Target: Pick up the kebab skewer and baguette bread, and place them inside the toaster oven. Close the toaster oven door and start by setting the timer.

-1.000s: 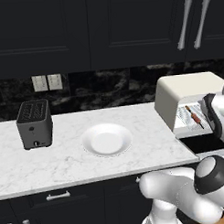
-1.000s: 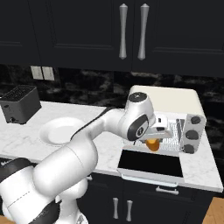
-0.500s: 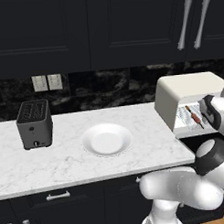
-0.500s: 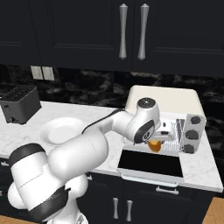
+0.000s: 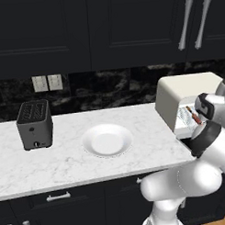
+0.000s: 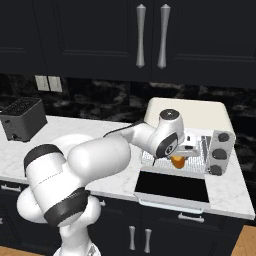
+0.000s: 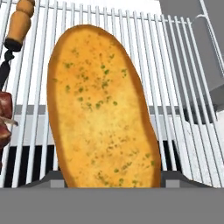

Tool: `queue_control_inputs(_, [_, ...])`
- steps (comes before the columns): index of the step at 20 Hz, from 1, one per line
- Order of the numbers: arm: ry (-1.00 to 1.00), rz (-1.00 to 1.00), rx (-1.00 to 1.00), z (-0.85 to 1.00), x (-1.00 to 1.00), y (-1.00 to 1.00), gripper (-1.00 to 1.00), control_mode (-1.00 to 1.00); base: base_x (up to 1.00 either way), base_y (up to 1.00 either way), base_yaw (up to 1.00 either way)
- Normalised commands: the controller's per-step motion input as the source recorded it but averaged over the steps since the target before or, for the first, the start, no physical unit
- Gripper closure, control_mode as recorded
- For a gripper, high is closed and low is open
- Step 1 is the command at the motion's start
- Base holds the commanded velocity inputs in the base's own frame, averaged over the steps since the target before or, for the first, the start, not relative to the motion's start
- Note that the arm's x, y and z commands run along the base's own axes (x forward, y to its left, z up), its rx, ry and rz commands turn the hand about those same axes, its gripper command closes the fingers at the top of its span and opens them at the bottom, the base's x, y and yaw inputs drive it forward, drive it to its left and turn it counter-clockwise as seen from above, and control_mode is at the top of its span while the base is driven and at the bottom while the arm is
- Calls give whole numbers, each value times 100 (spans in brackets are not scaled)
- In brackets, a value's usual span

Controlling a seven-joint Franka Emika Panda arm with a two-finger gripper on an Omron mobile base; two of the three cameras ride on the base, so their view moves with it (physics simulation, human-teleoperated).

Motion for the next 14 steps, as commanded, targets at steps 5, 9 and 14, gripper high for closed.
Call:
queue_control_inputs(5, [0,-2,1,-8,21,-9,100,-100,0,0,0])
queue_control_inputs(9, [0,-1,0,-15,13,-7,100,-100,0,0,0])
queue_control_inputs(14, [0,-1,1,-14,5,-9,100,-100,0,0,0])
